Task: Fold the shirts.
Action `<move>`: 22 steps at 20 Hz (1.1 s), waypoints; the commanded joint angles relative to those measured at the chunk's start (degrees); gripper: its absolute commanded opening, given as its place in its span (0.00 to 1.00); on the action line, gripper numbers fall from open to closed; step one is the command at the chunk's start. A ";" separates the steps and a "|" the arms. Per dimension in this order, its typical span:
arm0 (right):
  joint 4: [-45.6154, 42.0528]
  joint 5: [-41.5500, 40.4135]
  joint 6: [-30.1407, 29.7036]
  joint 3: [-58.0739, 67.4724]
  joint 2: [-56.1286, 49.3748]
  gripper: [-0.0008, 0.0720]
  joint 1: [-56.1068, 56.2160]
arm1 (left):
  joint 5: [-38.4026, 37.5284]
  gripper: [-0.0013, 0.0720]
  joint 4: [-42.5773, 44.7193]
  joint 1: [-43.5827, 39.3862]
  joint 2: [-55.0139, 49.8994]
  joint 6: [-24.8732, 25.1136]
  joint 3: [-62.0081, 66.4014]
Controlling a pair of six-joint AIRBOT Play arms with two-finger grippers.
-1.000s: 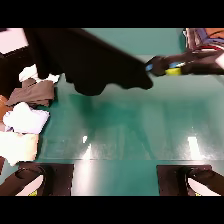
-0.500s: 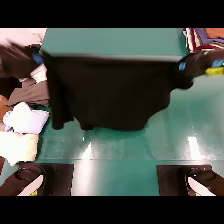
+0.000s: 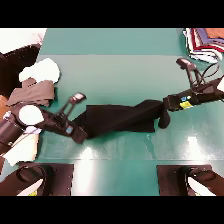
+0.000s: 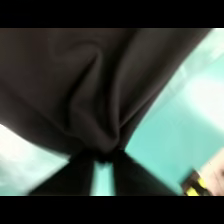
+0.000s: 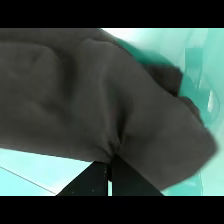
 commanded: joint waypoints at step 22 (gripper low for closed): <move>0.55 -1.25 1.18 -2.34 -0.09 0.03 -0.02 | 11.26 0.59 -21.42 19.89 -29.90 15.21 9.22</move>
